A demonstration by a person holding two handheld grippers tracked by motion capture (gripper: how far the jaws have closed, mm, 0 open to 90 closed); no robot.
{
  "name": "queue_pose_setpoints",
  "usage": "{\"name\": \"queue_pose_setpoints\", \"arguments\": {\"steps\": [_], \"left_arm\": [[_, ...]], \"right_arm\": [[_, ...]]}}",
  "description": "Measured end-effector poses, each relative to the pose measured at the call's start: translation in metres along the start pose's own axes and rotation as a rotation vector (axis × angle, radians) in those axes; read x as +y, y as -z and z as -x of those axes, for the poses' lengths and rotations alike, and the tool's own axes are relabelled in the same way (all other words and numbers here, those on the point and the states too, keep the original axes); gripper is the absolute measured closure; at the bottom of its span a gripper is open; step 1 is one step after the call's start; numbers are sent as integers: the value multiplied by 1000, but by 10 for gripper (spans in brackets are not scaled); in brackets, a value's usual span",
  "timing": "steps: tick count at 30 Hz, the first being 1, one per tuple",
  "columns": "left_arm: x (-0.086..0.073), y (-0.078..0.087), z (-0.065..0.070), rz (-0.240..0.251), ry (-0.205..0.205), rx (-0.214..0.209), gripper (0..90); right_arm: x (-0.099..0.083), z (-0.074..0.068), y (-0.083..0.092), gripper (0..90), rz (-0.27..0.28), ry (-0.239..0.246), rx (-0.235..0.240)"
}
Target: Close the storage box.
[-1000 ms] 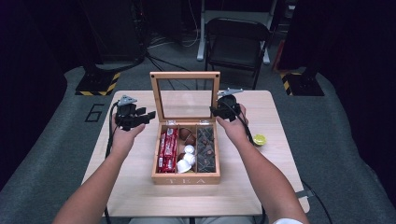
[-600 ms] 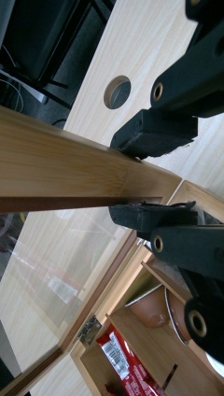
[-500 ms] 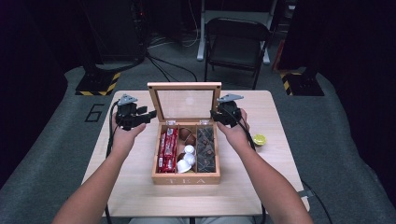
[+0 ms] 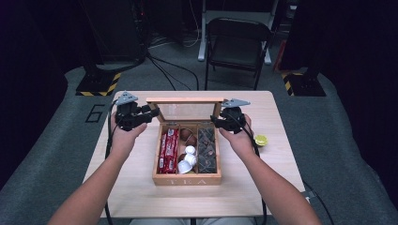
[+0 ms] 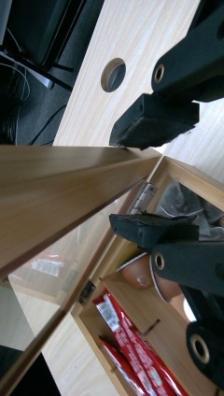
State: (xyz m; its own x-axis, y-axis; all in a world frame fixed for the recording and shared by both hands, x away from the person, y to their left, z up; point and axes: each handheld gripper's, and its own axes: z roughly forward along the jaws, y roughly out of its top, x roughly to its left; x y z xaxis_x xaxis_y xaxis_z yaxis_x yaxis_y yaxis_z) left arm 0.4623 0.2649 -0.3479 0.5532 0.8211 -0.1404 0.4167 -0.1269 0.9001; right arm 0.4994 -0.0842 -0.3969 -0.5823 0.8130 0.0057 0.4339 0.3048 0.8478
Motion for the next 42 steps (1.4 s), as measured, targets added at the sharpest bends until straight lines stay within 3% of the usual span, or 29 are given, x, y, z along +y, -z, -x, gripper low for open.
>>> {"name": "queue_pose_setpoints", "arguments": {"steps": [11, 15, 21, 28, 34, 42], "left_arm": [[-6, 9, 8, -37, -52, -2, 583], [-14, 13, 11, -38, -55, -9, 581], [-26, 20, 15, -60, -58, -27, 578], [-41, 27, 19, -74, -61, -47, 579], [-54, 31, 23, -87, -79, -51, 579], [-75, 34, 28, -87, -75, -60, 578]], "right_arm": [[-6, -10, 21, 473, 21, 43, 27], [-14, -15, 31, 462, 35, 64, 33], [-23, -19, 53, 463, 93, 33, 52], [-30, -26, 68, 464, 80, 22, 86], [-35, -38, 80, 464, 77, 59, 111], [-47, -48, 94, 486, 102, 62, 126]]}}
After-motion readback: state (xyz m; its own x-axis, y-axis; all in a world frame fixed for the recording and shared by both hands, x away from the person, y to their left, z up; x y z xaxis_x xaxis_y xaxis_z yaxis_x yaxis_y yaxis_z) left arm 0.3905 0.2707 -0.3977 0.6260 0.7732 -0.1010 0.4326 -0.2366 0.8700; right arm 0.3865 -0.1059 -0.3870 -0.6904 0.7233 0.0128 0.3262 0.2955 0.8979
